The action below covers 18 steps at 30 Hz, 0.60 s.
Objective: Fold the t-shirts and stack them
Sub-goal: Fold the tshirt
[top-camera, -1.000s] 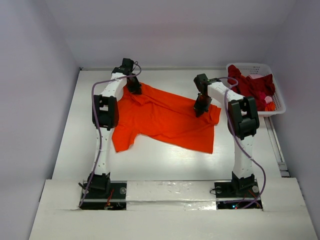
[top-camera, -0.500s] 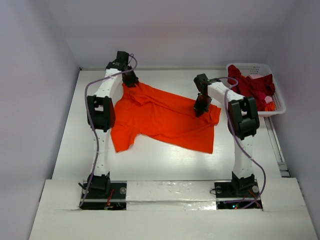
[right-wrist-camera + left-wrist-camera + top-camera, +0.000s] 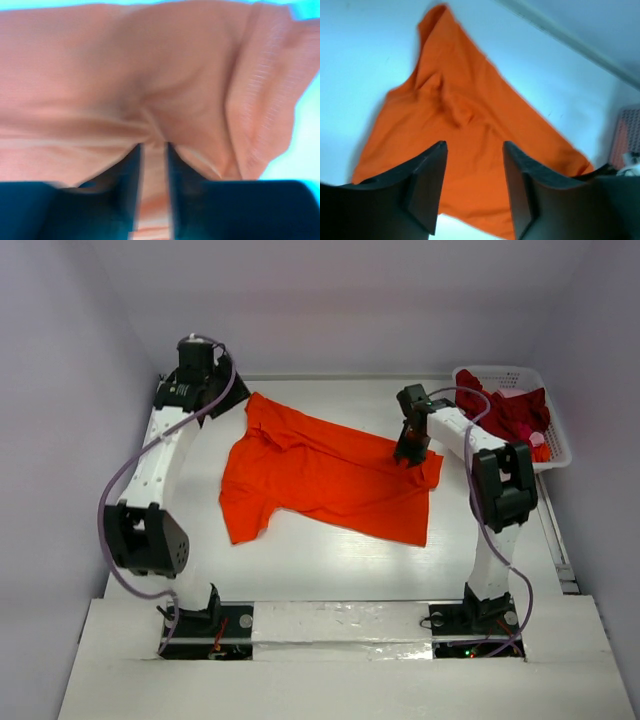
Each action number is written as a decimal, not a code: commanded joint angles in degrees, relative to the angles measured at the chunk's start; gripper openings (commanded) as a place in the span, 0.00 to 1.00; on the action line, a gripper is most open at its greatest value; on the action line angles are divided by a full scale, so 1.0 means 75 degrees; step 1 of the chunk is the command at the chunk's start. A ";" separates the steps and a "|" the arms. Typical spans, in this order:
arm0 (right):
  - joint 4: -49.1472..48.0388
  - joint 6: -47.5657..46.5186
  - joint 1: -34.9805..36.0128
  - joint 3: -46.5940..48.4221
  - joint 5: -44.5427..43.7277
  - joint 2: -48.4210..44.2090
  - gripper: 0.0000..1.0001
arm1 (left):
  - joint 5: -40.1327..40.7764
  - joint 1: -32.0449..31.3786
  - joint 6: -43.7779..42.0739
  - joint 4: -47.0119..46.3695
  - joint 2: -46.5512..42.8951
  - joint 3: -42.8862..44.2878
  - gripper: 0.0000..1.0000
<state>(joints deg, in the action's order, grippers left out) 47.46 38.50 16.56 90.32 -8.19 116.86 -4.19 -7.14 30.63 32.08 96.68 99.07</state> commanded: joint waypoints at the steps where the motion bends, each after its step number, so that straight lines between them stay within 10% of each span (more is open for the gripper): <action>1: -0.0317 -0.0551 -0.0110 0.0121 -0.0444 -0.1247 0.38 | 0.0487 0.0002 0.0075 0.0001 -0.1097 -0.1323 0.52; 7: -0.0281 -0.0926 0.0042 -0.0790 -0.0268 -0.3133 0.81 | 0.1015 0.0002 0.0251 0.0316 -0.2681 -0.3164 0.71; 18: -0.0563 -0.0997 0.0582 -0.3625 0.0260 -0.5420 0.72 | 0.0991 -0.0197 0.0919 0.1687 -0.4816 -0.5321 0.67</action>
<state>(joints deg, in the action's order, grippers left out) 44.42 32.16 19.59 67.26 -6.66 79.66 1.80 -7.77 35.48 40.56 63.42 62.04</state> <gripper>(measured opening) 0.729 0.671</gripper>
